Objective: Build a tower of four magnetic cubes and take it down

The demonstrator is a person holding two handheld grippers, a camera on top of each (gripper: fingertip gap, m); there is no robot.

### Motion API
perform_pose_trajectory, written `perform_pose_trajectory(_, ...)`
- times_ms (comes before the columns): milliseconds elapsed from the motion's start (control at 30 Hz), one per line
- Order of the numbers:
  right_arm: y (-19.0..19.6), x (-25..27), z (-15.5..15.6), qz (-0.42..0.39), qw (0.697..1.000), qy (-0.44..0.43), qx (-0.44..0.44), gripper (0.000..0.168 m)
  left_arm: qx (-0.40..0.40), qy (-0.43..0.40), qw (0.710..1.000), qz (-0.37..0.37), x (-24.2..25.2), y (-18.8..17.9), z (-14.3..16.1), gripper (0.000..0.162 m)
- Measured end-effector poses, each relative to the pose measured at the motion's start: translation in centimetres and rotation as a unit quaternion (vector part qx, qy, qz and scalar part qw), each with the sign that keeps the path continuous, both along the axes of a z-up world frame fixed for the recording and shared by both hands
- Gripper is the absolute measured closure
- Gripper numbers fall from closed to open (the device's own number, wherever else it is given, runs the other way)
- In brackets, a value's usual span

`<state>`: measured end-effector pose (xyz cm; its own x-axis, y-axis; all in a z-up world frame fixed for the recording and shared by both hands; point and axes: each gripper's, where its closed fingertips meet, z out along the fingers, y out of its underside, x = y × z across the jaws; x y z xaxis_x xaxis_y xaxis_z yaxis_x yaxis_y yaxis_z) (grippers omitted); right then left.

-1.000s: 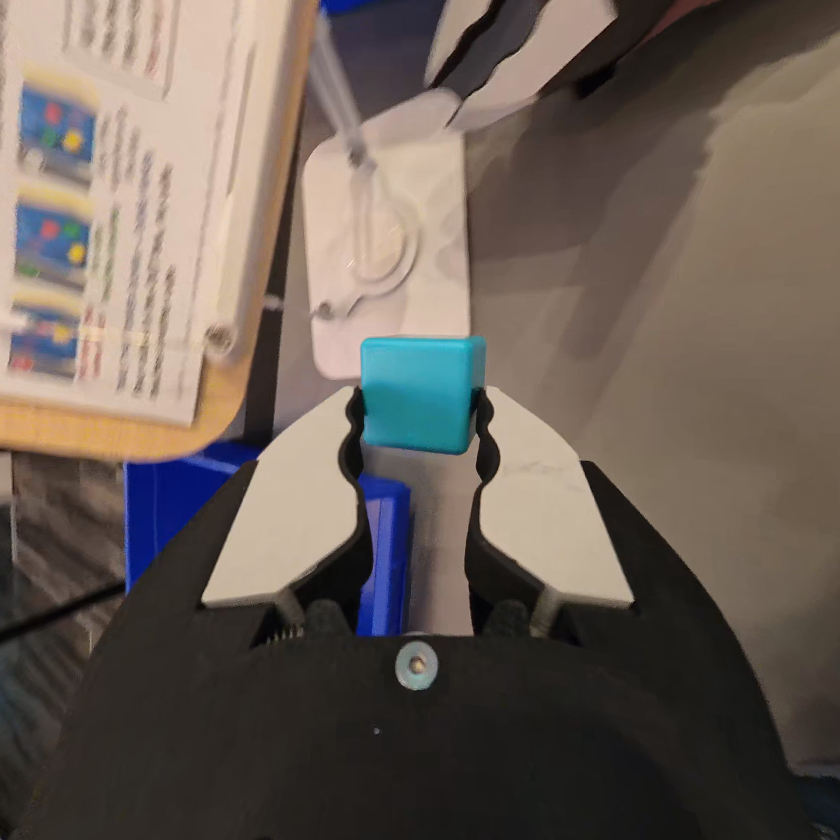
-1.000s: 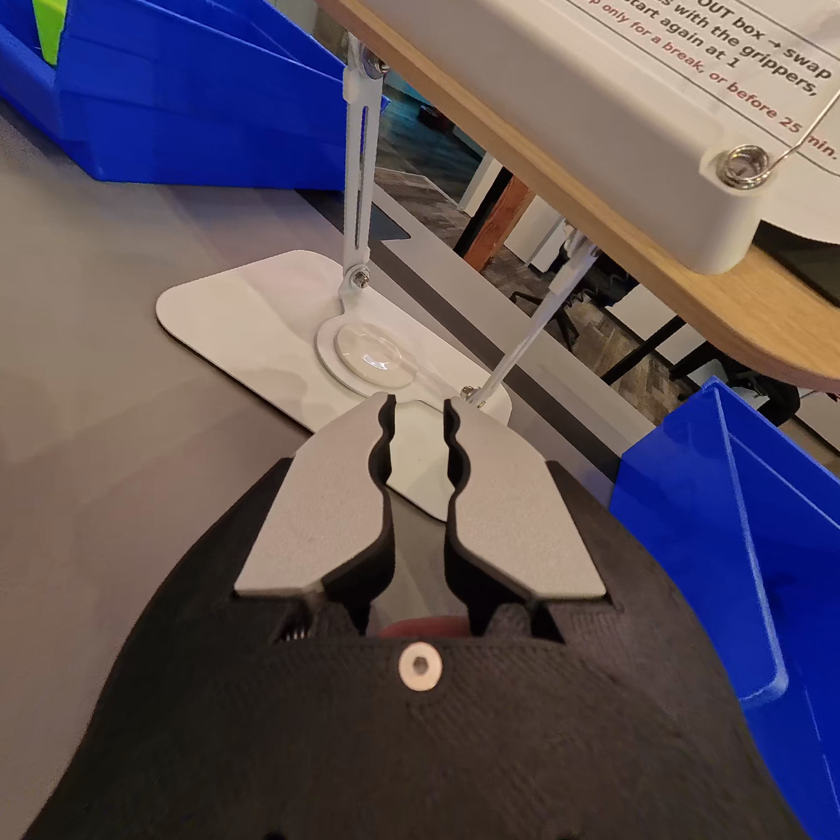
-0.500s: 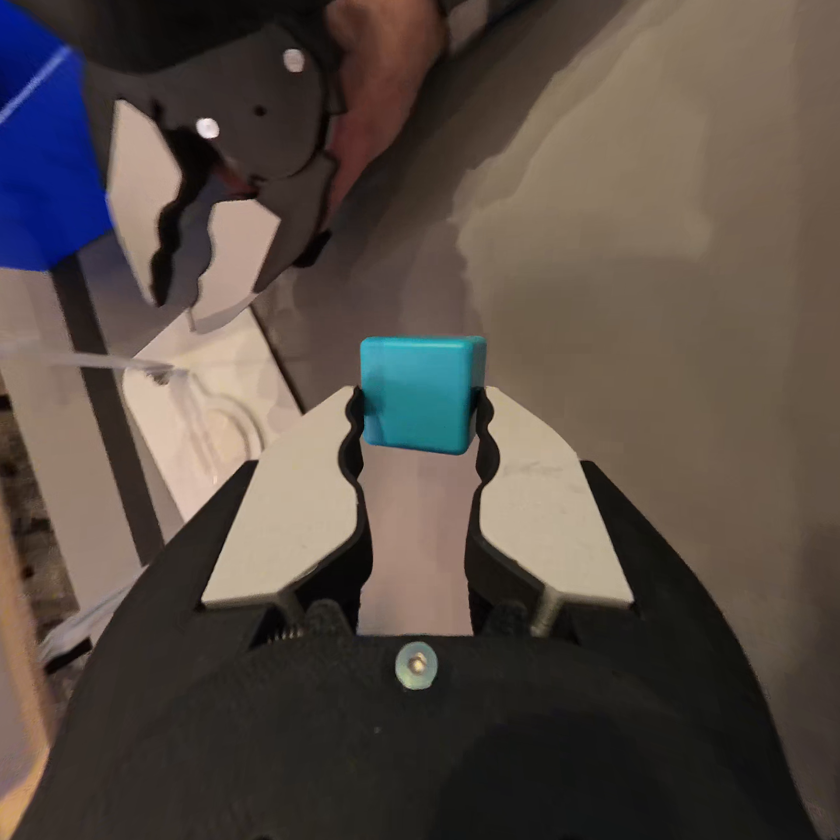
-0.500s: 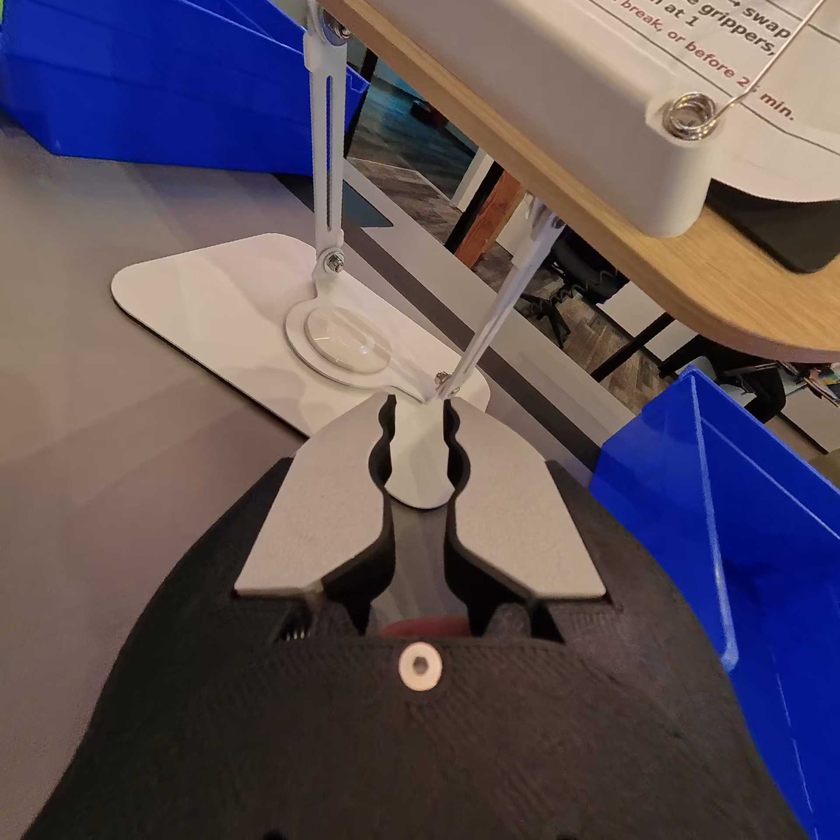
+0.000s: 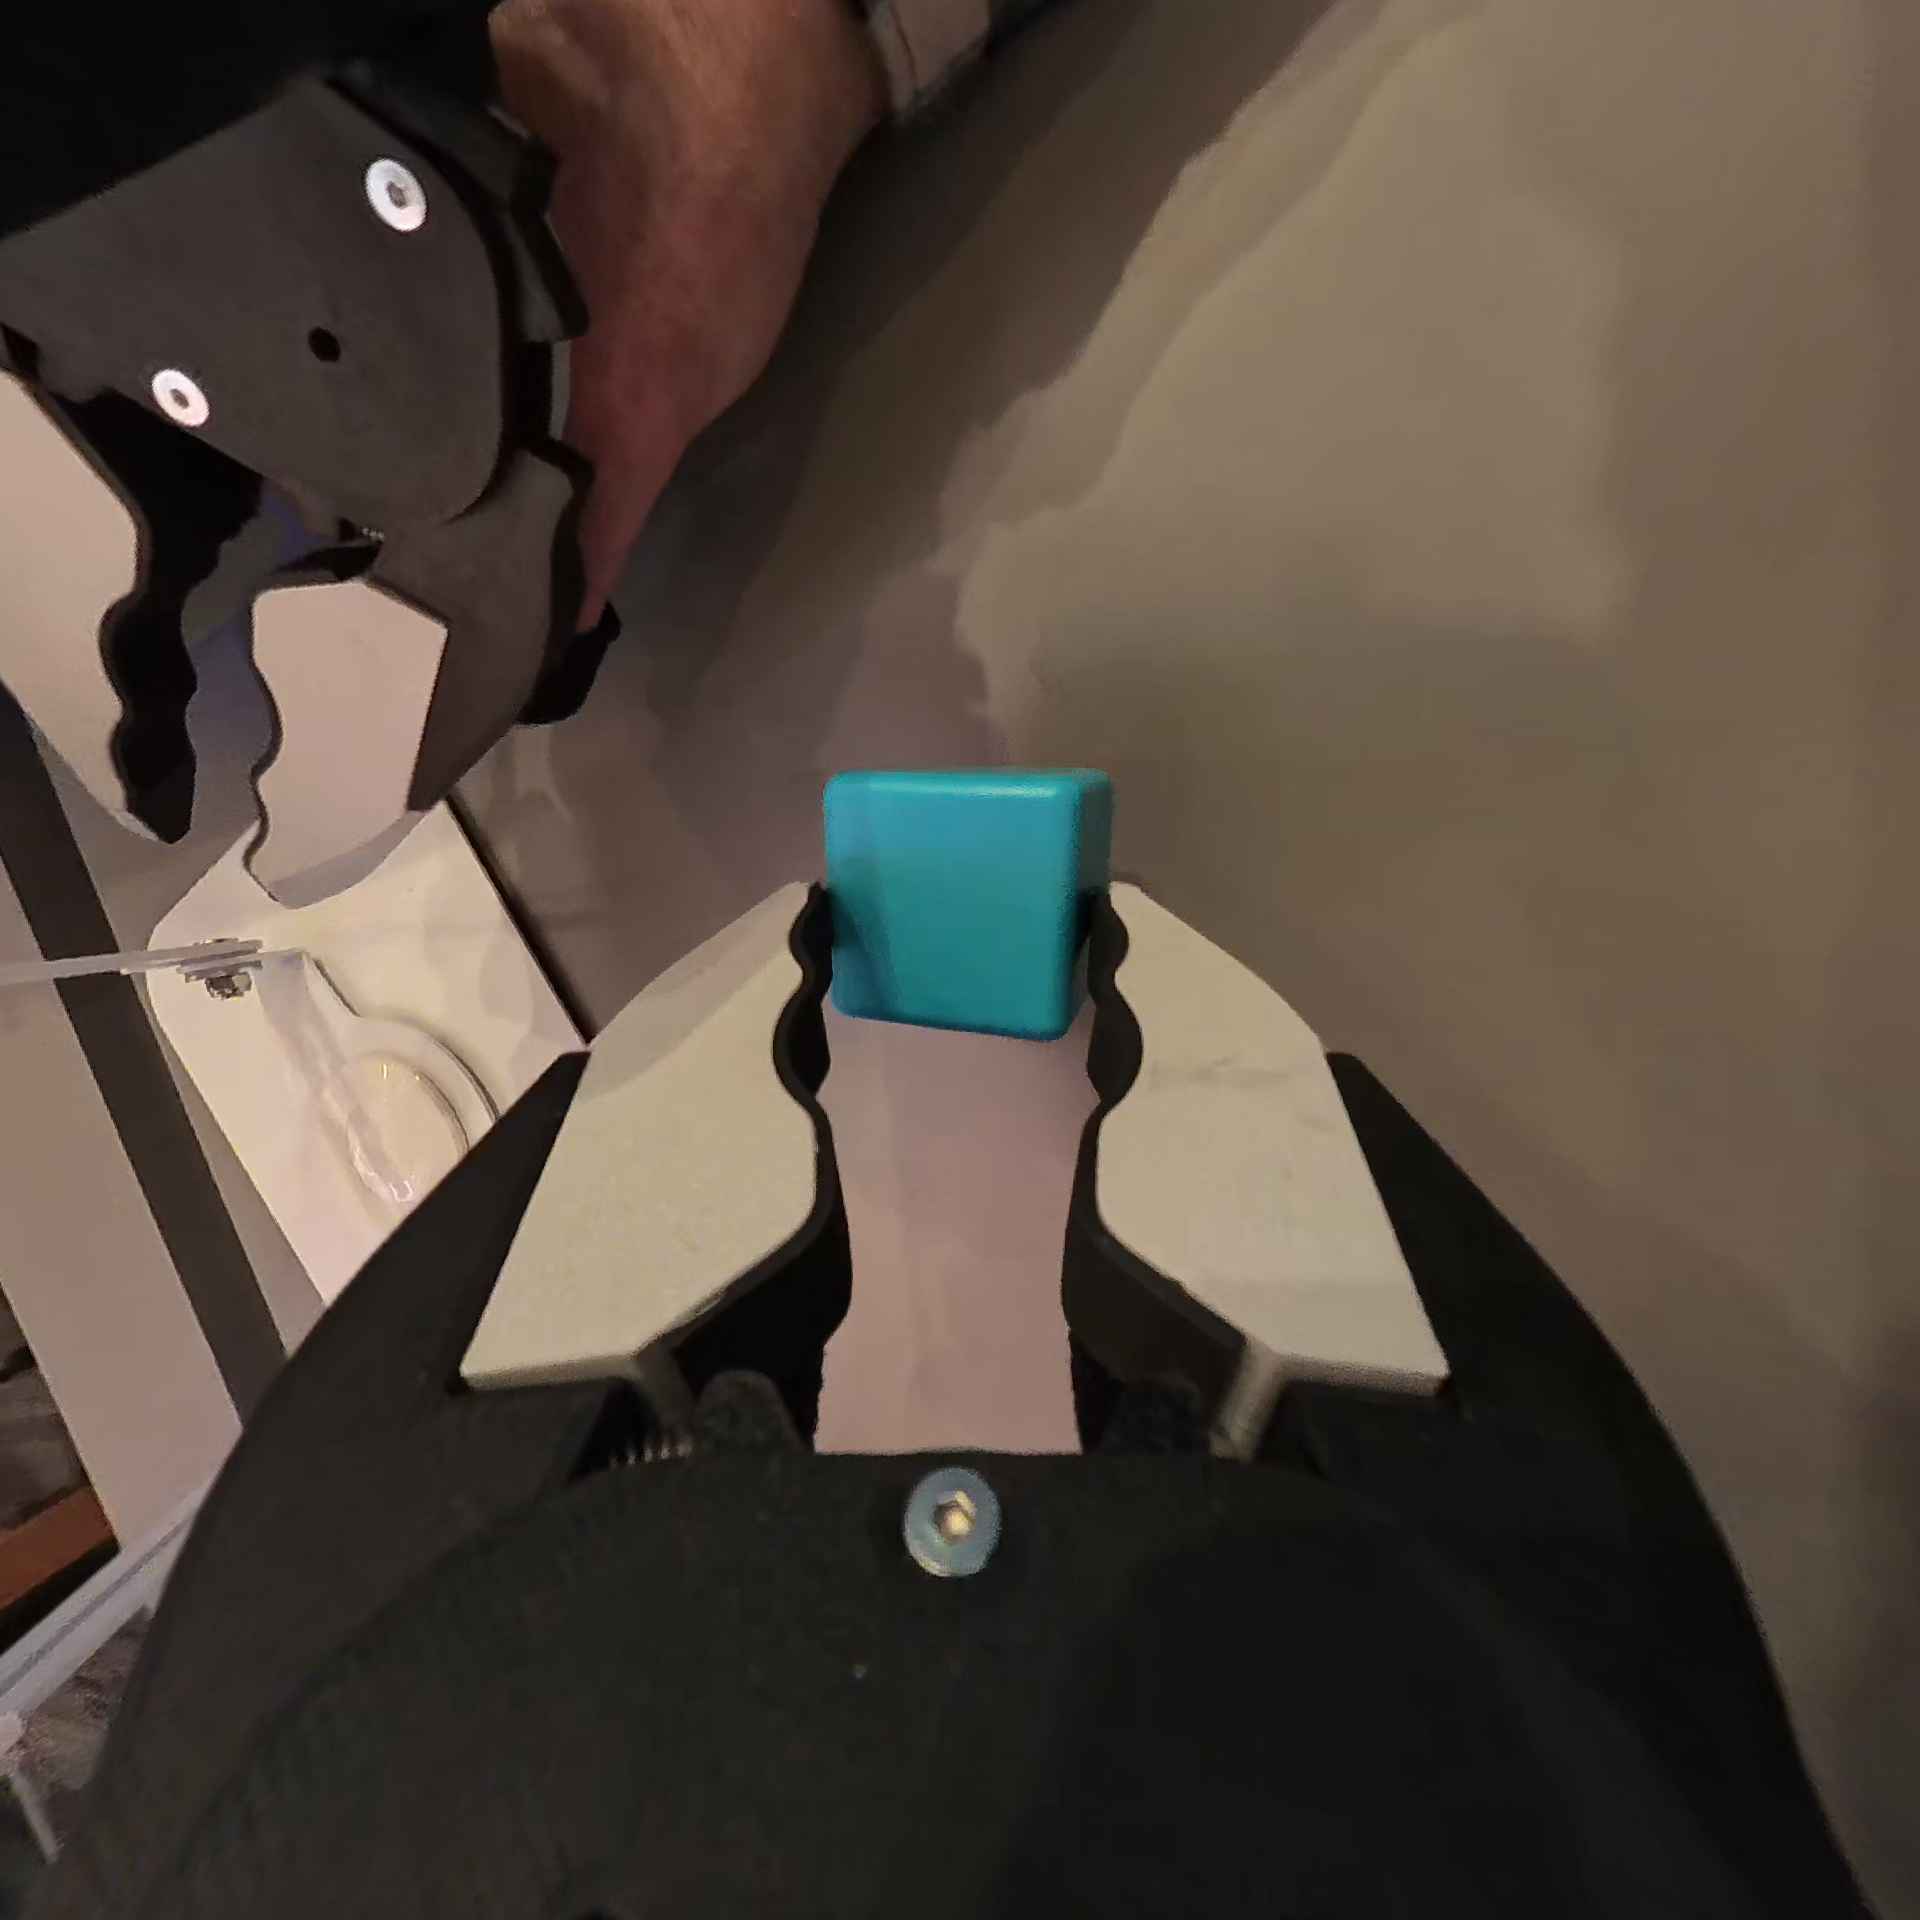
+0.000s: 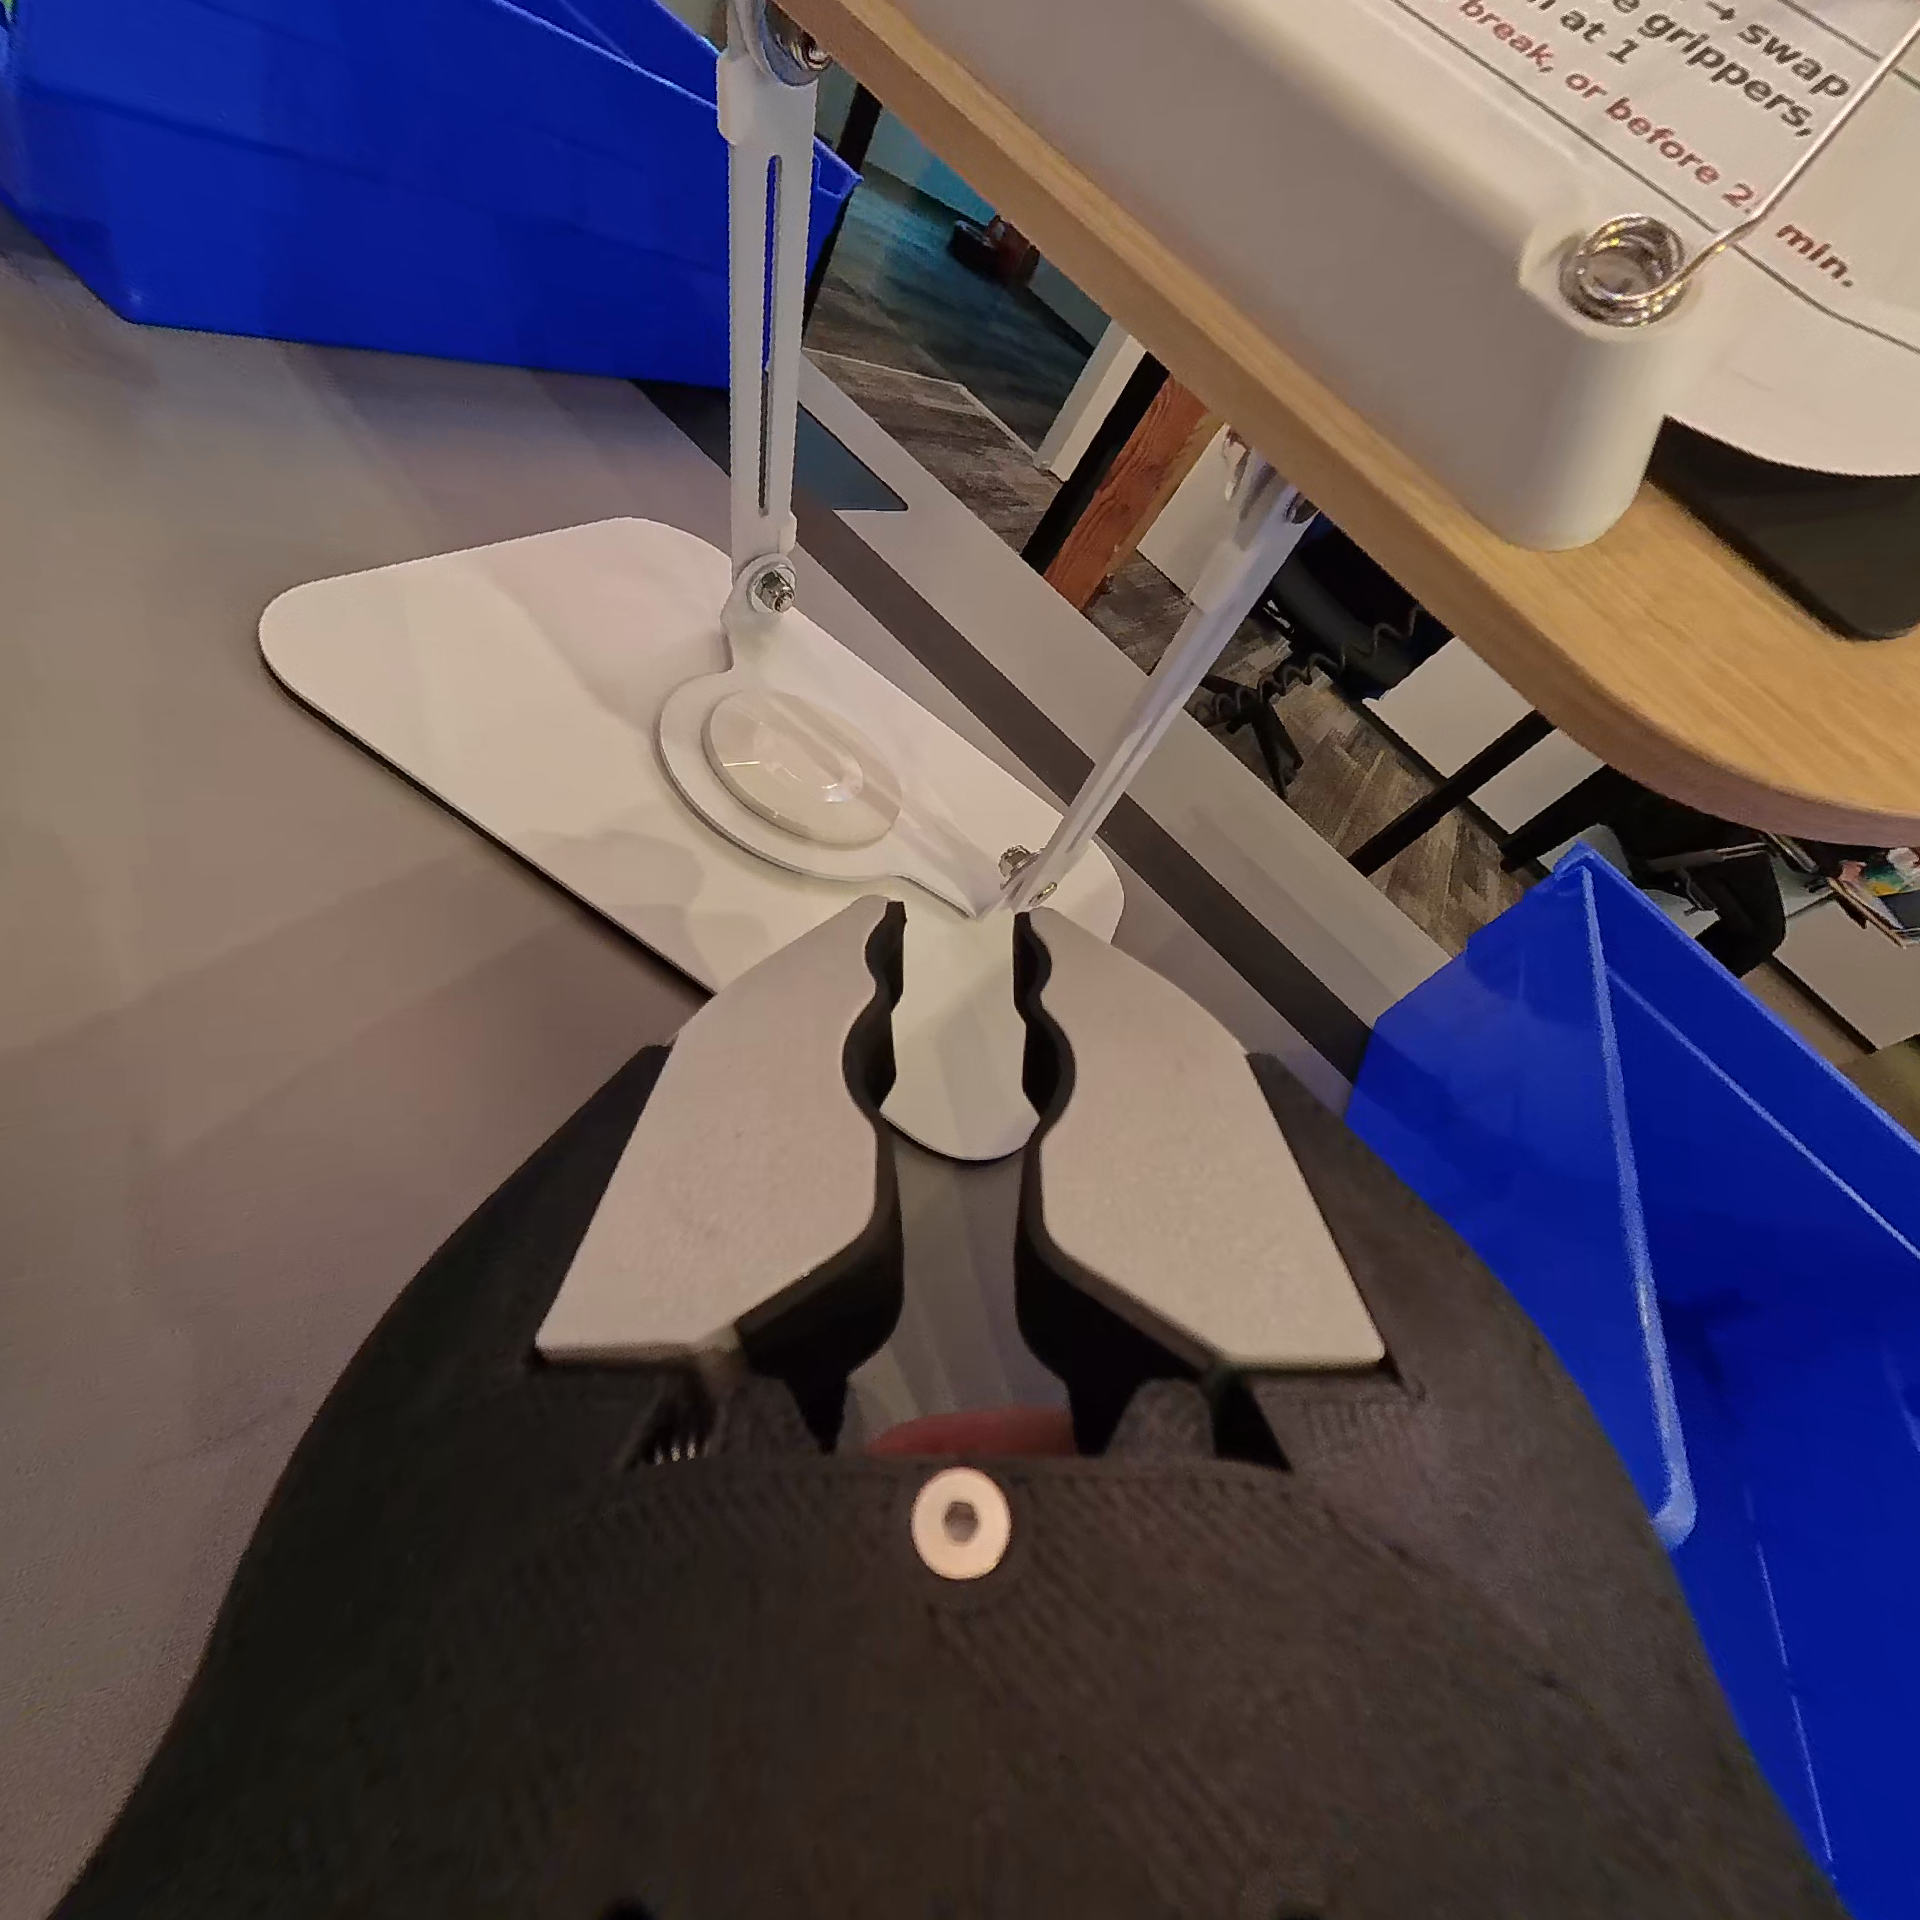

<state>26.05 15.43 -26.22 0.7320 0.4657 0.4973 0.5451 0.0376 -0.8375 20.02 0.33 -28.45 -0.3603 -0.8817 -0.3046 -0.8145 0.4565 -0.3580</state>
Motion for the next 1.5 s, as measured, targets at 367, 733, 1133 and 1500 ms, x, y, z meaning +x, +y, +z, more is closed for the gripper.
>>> perform_pose_trajectory(367, -0.1, -0.1, -0.1, 0.003, 1.0, -0.006, -0.001, 0.148, -0.005, 0.034, 0.999, -0.007, -0.2, -0.4, -2.0, 0.114)
perform_pose_trajectory(733, -0.1, -0.3, -0.2, 0.005, 1.0, -0.01, -0.001, 0.148, 0.003, 0.037, 0.999, -0.004, -0.2, -0.1, -2.5, 0.114)
perform_pose_trajectory(1133, -0.1, -0.3, -0.3, 0.007, 1.0, -0.014, -0.002, 0.148, 0.007, 0.029, 1.0, 0.005, -0.3, 0.2, -2.0, 0.113)
perform_pose_trajectory(1500, -0.1, -0.3, -0.3, 0.007, 1.0, -0.013, -0.003, 0.148, 0.022, 0.011, 0.999, 0.027, -1.4, 1.5, 0.3, 0.112)
